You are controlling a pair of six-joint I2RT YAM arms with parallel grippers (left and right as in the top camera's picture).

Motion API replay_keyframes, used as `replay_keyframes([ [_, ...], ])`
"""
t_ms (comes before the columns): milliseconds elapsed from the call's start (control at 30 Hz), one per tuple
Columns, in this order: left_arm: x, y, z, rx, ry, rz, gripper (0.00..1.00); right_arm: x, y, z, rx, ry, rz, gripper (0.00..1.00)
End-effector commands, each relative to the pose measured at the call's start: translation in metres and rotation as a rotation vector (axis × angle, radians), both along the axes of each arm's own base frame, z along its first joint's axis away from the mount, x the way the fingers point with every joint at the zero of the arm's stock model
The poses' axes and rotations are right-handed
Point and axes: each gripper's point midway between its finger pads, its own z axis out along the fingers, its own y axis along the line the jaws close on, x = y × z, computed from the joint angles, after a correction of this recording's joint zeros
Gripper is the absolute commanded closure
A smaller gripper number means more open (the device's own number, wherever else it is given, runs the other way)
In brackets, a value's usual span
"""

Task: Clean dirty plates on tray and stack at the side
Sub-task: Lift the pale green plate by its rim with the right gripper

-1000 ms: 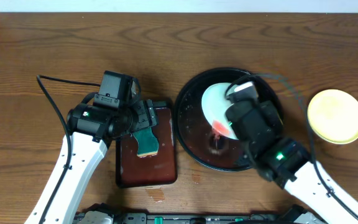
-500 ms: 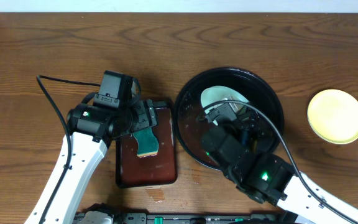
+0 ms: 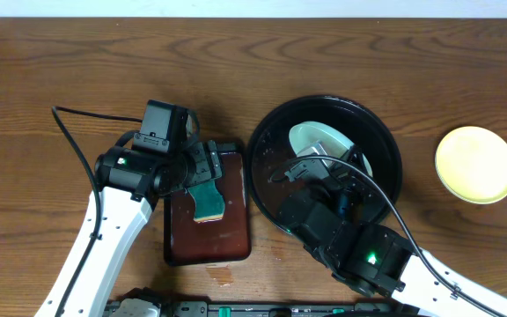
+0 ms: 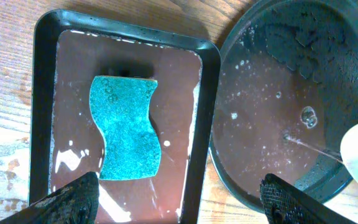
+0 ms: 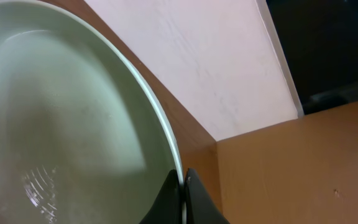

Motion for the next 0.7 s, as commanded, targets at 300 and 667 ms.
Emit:
replay_keyframes([
  [300, 0.0024, 0.0022, 0.0050, 0.009, -0.017, -0.003, 0.16, -0.0021, -0.0049, 0.0177, 0.009, -0.054, -0.030, 0.99],
  [667, 0.0024, 0.0022, 0.0050, 0.009, -0.017, -0.003, 0.17, -0.0023, -0.0052, 0.0173, 0.005, -0.052, -0.030, 0.99],
])
